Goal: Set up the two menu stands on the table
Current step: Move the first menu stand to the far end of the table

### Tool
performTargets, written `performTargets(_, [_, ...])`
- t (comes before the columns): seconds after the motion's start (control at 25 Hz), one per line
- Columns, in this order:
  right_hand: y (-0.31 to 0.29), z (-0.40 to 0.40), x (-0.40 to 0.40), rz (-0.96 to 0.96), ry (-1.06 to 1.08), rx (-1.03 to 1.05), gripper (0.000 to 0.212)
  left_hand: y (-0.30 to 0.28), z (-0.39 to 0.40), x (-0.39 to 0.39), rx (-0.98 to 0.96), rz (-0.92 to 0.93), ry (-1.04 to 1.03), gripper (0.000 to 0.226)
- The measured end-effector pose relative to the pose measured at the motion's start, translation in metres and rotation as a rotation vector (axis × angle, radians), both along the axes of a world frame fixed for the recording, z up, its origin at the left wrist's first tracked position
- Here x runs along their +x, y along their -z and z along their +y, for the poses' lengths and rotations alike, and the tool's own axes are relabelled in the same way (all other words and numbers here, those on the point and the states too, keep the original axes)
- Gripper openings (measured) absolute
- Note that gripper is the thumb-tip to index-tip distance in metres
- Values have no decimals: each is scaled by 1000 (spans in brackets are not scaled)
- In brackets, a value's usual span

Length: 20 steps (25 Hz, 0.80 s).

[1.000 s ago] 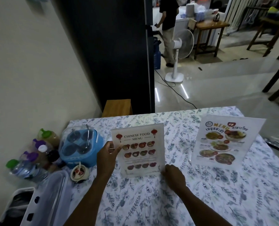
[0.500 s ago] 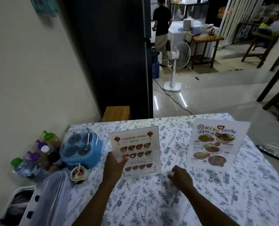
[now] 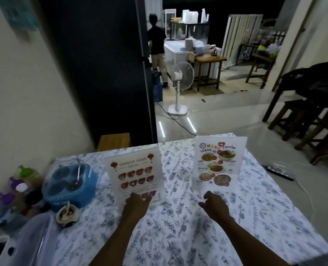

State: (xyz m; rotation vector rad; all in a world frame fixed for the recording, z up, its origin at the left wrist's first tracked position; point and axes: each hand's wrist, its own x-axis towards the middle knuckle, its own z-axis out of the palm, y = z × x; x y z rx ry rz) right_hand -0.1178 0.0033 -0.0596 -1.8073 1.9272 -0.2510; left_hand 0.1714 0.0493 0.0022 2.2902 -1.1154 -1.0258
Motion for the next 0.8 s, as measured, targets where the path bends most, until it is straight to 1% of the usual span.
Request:
performTargets(0.12, [-9, 10, -35, -1, 60, -20, 41, 8, -13, -40, -24, 1, 135, 90])
performTargets(0.2, [-16, 13, -58, -4, 116, -12, 41, 7, -23, -66, -13, -52, 213, 93])
performTargets(0.32, [-20, 15, -102, -35, 247, 9, 40, 5, -43, -109, 13, -92, 325, 90])
performTargets(0.44, [-17, 12, -137, -55, 319, 29, 40, 9, -66, -144, 27, -124, 397, 92])
performTargets(0.52, [-13, 4, -151, -102, 367, 34, 40, 17, -80, -159, 32, -152, 423, 89])
performTargets(0.64, [-1, -19, -172, -154, 399, 59, 42, 30, -101, -183, 77, -189, 438, 90])
performTargets(0.8, [15, -61, -189, -182, 352, 127, 46, 39, -126, -198, 180, -255, 353, 82])
